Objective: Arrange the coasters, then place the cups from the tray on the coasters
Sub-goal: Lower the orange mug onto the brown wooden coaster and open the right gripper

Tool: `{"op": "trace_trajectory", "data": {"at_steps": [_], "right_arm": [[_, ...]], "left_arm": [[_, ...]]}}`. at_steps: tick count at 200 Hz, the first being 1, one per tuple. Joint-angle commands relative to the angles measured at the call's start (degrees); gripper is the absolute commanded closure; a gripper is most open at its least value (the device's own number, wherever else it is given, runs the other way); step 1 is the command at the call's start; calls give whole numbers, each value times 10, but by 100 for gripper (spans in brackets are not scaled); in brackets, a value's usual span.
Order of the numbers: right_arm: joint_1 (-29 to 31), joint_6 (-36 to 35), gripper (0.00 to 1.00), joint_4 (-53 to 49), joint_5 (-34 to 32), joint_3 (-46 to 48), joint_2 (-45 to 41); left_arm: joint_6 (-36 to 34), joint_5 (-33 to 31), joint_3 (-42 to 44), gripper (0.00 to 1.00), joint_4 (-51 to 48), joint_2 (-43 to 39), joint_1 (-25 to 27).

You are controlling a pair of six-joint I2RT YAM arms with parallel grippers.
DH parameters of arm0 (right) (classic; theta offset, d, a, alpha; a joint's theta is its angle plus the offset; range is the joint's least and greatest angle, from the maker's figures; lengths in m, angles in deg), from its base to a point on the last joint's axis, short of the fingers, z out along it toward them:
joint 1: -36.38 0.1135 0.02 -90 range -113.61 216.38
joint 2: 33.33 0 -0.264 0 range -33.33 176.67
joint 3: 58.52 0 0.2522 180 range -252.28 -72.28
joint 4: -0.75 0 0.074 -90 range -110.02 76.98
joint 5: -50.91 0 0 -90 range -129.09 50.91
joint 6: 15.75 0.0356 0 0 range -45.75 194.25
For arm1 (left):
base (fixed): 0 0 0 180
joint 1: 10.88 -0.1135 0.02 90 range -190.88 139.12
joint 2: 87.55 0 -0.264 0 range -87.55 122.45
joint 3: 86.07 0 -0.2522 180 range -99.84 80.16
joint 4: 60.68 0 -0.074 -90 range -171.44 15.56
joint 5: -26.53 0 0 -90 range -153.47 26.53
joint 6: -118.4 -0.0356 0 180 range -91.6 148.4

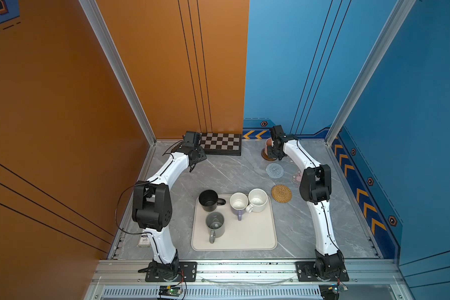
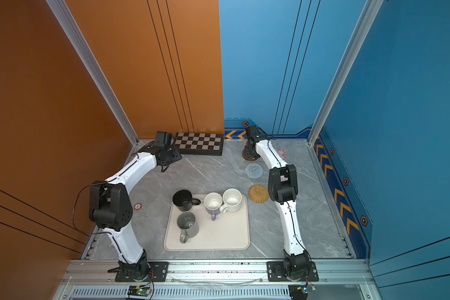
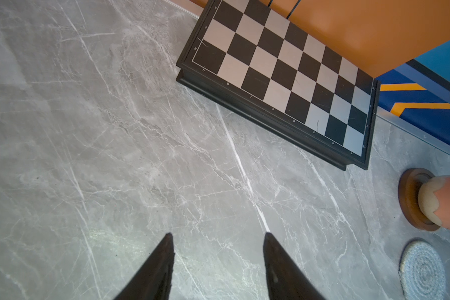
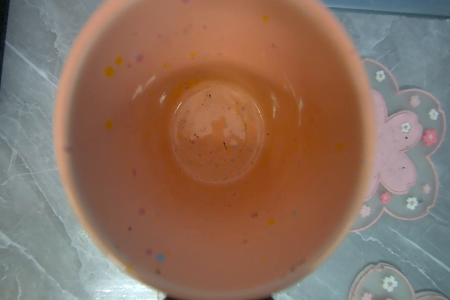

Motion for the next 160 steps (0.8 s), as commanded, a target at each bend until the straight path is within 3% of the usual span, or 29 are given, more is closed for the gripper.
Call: {"op": "trace_trajectory", "data": {"at_steps": [1,86,160], "right_arm": [[-3,12,100,35,7,-28,1],[0,6,100,32,-1,-28,5],[1,10,71,22,-15,-28,0]], "left_arm": [[-3,9,-14,44,-4,8,-5],[-2,8,-11,44,-4,8,-4],[-5,12,-10,44,-4,7,-4]]}}
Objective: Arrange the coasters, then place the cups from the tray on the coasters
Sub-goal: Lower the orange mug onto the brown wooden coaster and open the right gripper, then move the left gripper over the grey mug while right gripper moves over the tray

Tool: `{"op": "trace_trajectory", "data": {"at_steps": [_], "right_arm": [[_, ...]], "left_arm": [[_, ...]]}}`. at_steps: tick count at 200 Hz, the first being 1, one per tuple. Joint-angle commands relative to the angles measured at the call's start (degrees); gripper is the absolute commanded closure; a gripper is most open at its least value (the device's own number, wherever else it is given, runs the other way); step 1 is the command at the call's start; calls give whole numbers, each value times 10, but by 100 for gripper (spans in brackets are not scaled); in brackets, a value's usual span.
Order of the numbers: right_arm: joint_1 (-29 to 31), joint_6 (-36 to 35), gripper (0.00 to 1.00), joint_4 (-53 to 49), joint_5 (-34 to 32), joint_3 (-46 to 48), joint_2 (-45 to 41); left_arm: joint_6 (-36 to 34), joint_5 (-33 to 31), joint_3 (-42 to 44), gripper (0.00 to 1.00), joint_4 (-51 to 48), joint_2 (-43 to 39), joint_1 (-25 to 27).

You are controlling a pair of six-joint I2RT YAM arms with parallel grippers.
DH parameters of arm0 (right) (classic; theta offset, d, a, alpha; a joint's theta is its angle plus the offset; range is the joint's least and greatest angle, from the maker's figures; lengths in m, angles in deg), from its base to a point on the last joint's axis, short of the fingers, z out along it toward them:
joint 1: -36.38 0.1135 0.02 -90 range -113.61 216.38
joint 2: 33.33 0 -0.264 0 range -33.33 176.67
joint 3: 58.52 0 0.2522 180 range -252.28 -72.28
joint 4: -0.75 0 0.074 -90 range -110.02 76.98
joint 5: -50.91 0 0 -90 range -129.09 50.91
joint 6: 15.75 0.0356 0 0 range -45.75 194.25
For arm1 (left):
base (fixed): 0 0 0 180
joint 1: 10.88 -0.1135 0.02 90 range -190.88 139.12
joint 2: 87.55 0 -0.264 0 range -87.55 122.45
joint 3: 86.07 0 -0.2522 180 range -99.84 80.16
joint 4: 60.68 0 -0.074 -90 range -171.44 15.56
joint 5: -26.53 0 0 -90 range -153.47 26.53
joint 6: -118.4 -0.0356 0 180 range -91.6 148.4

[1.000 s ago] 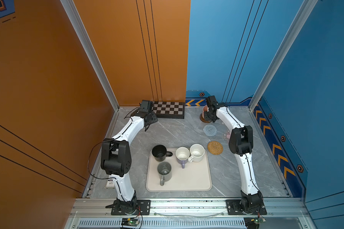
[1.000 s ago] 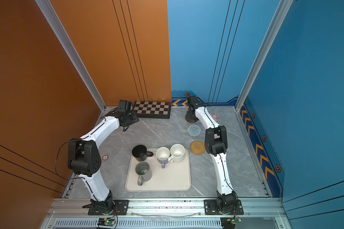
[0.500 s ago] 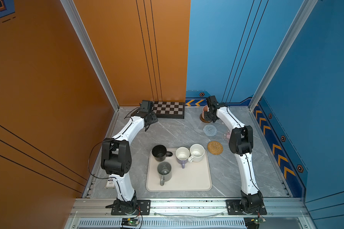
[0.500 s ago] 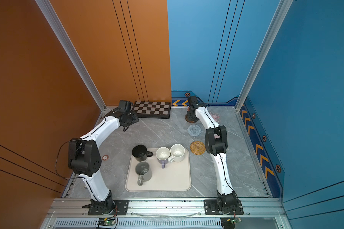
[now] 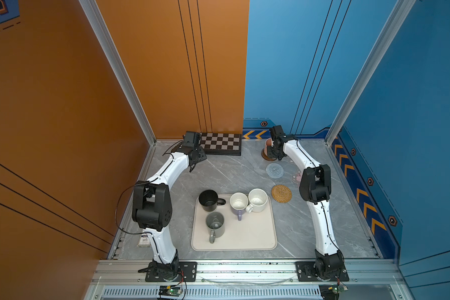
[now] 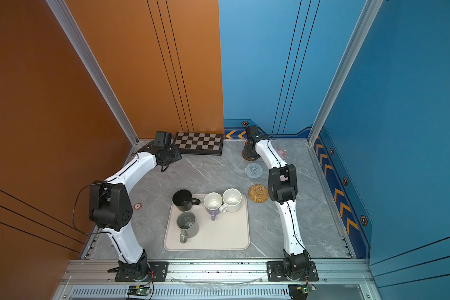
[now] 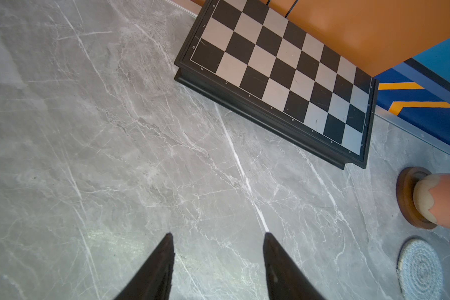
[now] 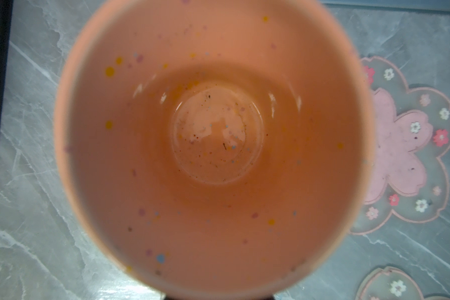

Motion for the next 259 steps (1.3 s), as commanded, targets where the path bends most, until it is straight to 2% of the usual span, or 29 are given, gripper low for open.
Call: {"op": "trace_trajectory", "data": {"at_steps": [1,27,77,127,210,259], "right_arm": [[1,8,71,20,-20,-23,-3],[2,9,61,19,-19,-24,-7],[7,10,57,12,-21,-24,-17],[16,8,56,-12,-33,-10,-64],[76,-26,55,-12,-105,167,-273],[128,10,54,-12,-131,308,-401]], "left_arm": [[-5,7,-10,44,-4,7,-4],[-6,7,-8,44,-3,6,-4],[-6,7,1,43,-4,-7,-6],[-6,11,26,43,-5,-53,-6],[-25,38,99,42,-56,-171,3],[-45,36,132,42,-102,-246,18]]}}
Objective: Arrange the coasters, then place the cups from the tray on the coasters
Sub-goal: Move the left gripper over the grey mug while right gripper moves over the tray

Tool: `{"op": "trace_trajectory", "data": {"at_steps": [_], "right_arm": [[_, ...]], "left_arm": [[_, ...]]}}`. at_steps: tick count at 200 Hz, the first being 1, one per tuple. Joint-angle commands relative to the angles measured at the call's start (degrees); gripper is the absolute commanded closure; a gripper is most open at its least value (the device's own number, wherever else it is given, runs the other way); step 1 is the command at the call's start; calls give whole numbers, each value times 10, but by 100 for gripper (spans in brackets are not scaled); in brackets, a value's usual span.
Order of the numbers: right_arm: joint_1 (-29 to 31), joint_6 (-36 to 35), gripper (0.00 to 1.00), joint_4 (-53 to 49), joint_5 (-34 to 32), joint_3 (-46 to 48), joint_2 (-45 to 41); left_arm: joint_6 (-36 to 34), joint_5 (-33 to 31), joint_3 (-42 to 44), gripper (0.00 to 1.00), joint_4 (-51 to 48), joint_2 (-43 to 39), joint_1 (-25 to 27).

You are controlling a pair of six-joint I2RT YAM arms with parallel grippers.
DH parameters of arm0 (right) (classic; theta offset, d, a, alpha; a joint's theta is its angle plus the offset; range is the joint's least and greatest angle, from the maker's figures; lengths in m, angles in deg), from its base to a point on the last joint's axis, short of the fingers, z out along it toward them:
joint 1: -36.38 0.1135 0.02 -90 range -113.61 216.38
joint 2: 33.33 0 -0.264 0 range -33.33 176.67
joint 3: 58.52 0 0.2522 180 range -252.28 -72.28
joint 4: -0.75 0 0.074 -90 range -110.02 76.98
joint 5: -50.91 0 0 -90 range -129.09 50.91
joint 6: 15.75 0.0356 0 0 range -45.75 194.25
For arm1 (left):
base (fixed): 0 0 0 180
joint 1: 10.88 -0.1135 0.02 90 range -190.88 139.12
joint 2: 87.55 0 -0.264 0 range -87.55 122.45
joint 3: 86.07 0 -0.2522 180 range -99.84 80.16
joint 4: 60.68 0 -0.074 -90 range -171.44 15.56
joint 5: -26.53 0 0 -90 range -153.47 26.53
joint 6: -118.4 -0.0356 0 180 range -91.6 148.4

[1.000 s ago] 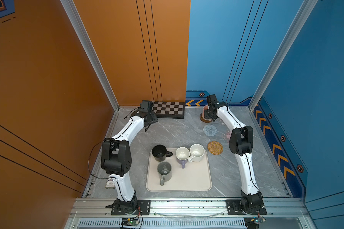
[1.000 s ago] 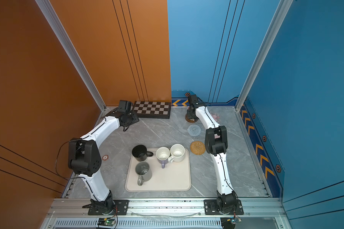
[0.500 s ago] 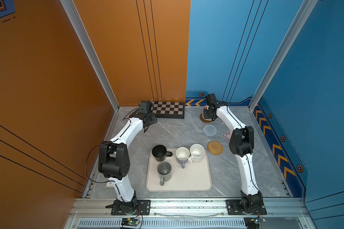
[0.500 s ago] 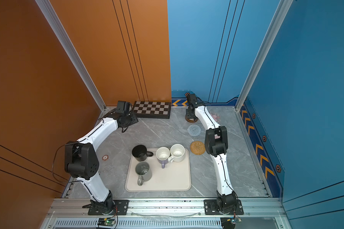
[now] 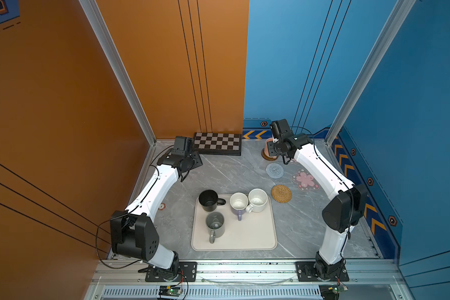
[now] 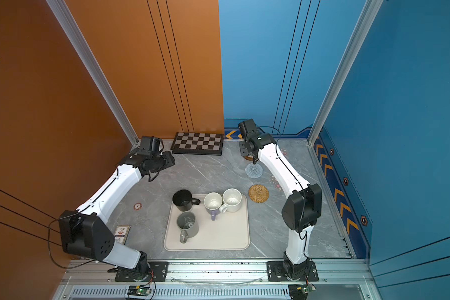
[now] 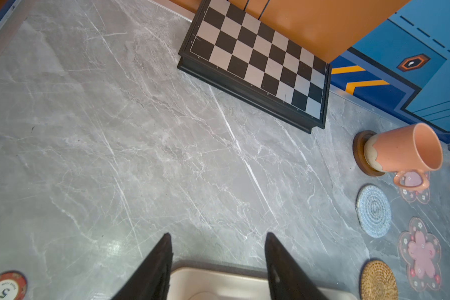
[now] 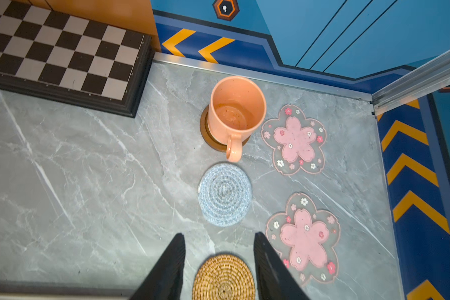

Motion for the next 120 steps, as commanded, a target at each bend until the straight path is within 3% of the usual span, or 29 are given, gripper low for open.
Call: {"op": "trace_trajectory", "data": {"at_steps": [1,70,104,120], "right_arm": [[21,23,54,-16,-33,64,-48],[104,85,53,-21,-70,204,-198],[148,148,52,-24,-78,274,-268],[198,182,52,-24,-84,310,-297]], "left_arm": [[-21,8,18,42,-45,-41,9],[-32,-8,87,41,-106,-158,47],[-6,-19,145,41,-112,-231,96],[5,-33,162,41,-120,-263,123]]}}
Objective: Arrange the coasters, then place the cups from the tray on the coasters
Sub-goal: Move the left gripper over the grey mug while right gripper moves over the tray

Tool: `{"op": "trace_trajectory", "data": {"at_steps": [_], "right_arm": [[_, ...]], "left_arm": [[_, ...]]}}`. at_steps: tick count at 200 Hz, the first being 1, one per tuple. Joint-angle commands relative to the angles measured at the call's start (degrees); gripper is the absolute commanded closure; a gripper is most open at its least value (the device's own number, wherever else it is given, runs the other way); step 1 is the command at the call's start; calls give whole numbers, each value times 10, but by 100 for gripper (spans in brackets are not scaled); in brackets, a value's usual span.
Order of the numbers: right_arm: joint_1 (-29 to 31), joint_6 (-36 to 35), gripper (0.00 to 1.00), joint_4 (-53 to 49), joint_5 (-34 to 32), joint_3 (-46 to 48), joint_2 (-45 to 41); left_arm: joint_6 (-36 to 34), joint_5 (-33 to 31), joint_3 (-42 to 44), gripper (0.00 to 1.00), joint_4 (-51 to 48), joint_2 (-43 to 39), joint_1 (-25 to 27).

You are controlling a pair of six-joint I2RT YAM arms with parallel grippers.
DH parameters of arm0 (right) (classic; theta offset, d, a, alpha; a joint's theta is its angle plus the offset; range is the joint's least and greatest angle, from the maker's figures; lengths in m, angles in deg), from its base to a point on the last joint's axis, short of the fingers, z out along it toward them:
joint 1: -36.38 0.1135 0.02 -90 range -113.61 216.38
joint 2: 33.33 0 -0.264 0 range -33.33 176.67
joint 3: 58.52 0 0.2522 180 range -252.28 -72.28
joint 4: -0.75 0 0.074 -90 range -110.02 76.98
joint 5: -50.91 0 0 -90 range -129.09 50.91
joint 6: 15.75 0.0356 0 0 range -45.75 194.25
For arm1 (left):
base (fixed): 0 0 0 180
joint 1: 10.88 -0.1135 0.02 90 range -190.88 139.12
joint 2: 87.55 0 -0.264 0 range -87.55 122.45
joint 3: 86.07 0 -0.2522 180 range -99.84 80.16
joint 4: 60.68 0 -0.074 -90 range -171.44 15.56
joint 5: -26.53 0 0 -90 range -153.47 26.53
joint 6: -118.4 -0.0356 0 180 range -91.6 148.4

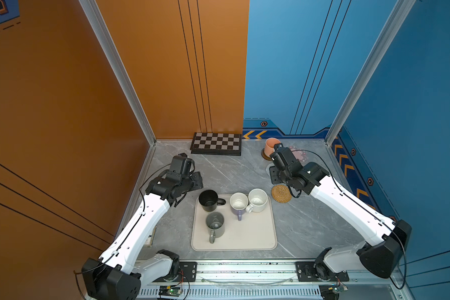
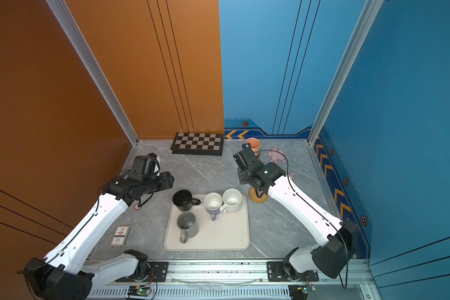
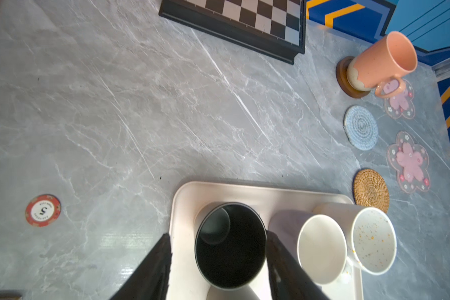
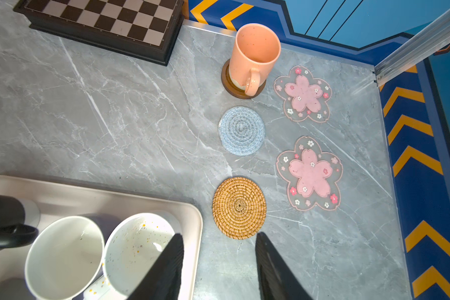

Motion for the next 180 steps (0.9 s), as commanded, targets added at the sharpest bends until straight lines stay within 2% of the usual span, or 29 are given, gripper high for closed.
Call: {"op": "trace_trajectory", "data": {"at_steps": [1,48,68,119,180], "right_arm": [[51,74,52,-17,-24,48,-38],[151,170,53,-16,-43,131,-85],[172,198,52,-13,-62,152,-81],[185,252,54,4,-49,150,-16],[246,294,54,23,-47,130,73]], "left_arm": [[19,-27,24,41,-25,-46,32],[33,-51,53,41,-64,-87,77],[34,-57,49,41,-70,-87,86],[42,-70,57,41,-73,-75,100],[48,-85,82,41,-73,-62,111]]}}
